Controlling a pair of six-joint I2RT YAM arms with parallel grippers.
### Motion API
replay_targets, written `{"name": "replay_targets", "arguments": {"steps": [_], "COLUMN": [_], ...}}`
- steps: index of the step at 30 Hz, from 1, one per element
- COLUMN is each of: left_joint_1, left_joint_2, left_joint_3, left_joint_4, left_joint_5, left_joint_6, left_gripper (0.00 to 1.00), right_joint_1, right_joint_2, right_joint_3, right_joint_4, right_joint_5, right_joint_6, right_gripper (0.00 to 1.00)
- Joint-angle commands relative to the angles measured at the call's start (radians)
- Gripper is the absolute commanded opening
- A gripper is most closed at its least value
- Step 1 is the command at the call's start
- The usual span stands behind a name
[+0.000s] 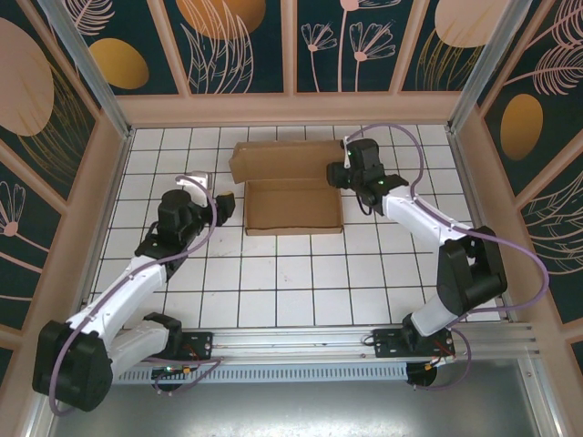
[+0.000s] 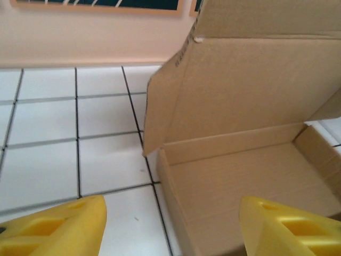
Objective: Fold the paper box
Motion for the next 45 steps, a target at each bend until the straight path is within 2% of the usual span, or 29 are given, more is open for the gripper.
{"name": "replay_targets", "arguments": {"steps": [1, 3, 7, 11, 16, 18, 22, 27, 31, 40, 42, 45], "left_joint_1": [0.002, 0.017, 0.063, 0.074, 0.123, 0.139, 0.164, 0.208, 0.208, 0.208, 0.208, 0.208], "left_joint_2": [0.103, 0.171, 0.261, 0.336, 0.400, 0.432, 0.464, 0.506, 0.520, 0.538, 0.544, 0.555], "left_joint_3": [0.081, 0.132, 0.215, 0.271, 0.325, 0.359, 0.372, 0.373, 0.366, 0.388, 0.413, 0.431], "left_joint_4": [0.104, 0.103, 0.087, 0.071, 0.076, 0.044, 0.052, 0.072, 0.096, 0.112, 0.109, 0.087], "left_joint_5": [-0.052, -0.023, 0.112, 0.135, 0.215, 0.276, 0.344, 0.515, 0.524, 0.510, 0.514, 0.524], "left_joint_6": [0.180, 0.205, 0.247, 0.315, 0.342, 0.369, 0.421, 0.421, 0.416, 0.396, 0.390, 0.391], "left_gripper": [0.69, 0.67, 0.64, 0.64, 0.64, 0.63, 0.60, 0.56, 0.52, 0.47, 0.44, 0.36], "right_joint_1": [-0.024, -0.029, -0.051, -0.092, -0.108, -0.131, -0.158, -0.260, -0.305, -0.298, -0.289, -0.280], "right_joint_2": [0.028, 0.038, 0.043, 0.062, 0.032, 0.038, 0.058, 0.051, 0.077, 0.123, 0.132, 0.149], "right_joint_3": [0.076, 0.087, 0.057, 0.045, -0.104, -0.125, -0.118, -0.157, -0.136, -0.070, -0.052, -0.027], "right_joint_4": [-0.038, -0.040, 0.008, 0.052, 0.279, 0.310, 0.316, 0.392, 0.385, 0.337, 0.318, 0.283], "right_joint_5": [0.005, 0.003, -0.041, -0.142, -0.230, -0.309, -0.369, -0.584, -0.637, -0.699, -0.693, -0.682], "right_joint_6": [-0.056, -0.085, -0.173, -0.240, -0.410, -0.476, -0.570, -0.557, -0.555, -0.561, -0.566, -0.573], "right_gripper": [0.53, 0.52, 0.48, 0.46, 0.50, 0.50, 0.46, 0.43, 0.43, 0.41, 0.38, 0.26]}}
